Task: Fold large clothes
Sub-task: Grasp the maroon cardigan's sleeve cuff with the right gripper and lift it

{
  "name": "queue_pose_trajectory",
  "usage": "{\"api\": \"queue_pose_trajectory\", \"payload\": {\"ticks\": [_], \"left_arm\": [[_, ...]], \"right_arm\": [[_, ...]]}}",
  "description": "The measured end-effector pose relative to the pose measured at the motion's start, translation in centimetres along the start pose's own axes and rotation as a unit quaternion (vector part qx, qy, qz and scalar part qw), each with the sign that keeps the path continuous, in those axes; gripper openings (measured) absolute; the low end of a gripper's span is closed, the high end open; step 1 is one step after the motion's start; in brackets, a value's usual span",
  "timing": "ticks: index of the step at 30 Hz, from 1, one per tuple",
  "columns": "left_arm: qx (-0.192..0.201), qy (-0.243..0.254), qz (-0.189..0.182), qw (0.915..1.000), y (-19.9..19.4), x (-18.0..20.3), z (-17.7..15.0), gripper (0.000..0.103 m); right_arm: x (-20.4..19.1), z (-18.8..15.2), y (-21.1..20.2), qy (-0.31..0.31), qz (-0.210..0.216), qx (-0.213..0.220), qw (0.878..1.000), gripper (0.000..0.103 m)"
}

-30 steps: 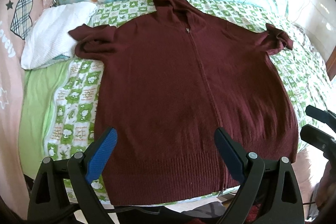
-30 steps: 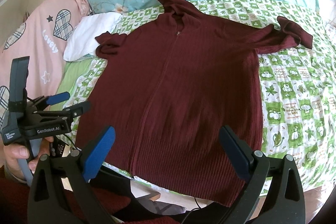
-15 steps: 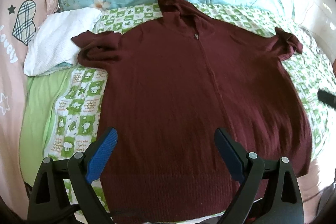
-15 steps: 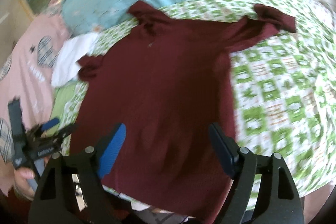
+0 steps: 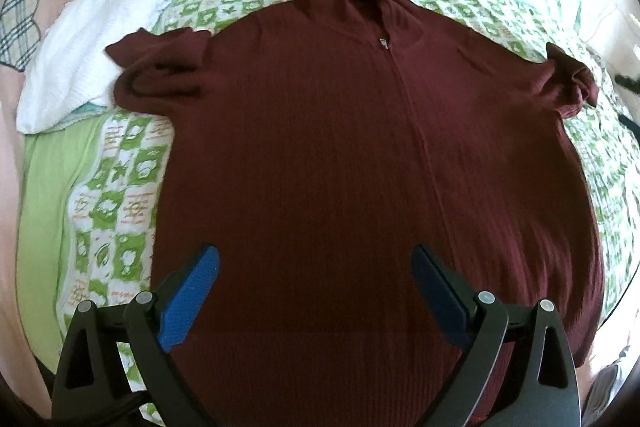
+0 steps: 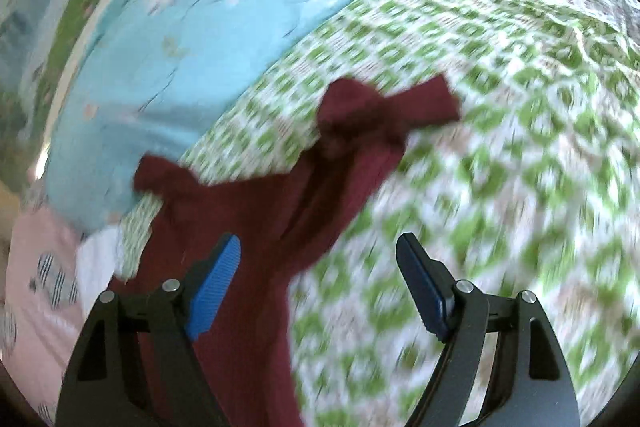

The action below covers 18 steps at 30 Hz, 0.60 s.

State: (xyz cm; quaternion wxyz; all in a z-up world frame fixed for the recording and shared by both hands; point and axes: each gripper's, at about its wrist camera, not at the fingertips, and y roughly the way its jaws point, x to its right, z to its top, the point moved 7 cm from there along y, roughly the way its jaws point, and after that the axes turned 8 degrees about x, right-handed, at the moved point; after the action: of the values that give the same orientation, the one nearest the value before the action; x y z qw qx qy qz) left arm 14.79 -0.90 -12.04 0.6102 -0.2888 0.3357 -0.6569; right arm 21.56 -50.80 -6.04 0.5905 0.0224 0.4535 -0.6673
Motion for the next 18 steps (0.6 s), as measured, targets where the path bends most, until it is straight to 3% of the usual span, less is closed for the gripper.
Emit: {"api": "queue_pose_trajectory", "payload": {"ticks": [7,11,13,14,16,18], "left_arm": [[-0.012,0.019,-0.011,0.9997,2.1,1.6,0.6,0.097],[-0.019,0.024,-0.022,0.9993,3.0,2.5,0.8,0.097],[-0.019,0.027,-0.027,0.9991,3.2,3.0,0.9,0.097],[-0.019,0.028,-0.029,0.9990,3.3,3.1,0.9,0.097],[-0.018,0.028,-0.031,0.9990,3.3,3.2,0.9,0.097],[-0.016,0.024,-0.033,0.9990,3.3,3.1,0.8,0.098]], "right_arm": [[3.5,4.6,6.0,0.121,0.010,-0.015,0.993,0.081],[5.2,6.2,8.4,0.144,-0.021,-0.013,0.989,0.078],[6.2,6.5,9.7,0.146,-0.042,-0.021,0.988,0.044],[6.6,6.3,10.0,0.146,-0.048,-0.027,0.988,0.036],[6.8,6.3,10.1,0.136,-0.055,-0.024,0.989,0.006],[5.3,6.7,9.1,0.094,-0.048,0.000,0.994,0.006]]}}
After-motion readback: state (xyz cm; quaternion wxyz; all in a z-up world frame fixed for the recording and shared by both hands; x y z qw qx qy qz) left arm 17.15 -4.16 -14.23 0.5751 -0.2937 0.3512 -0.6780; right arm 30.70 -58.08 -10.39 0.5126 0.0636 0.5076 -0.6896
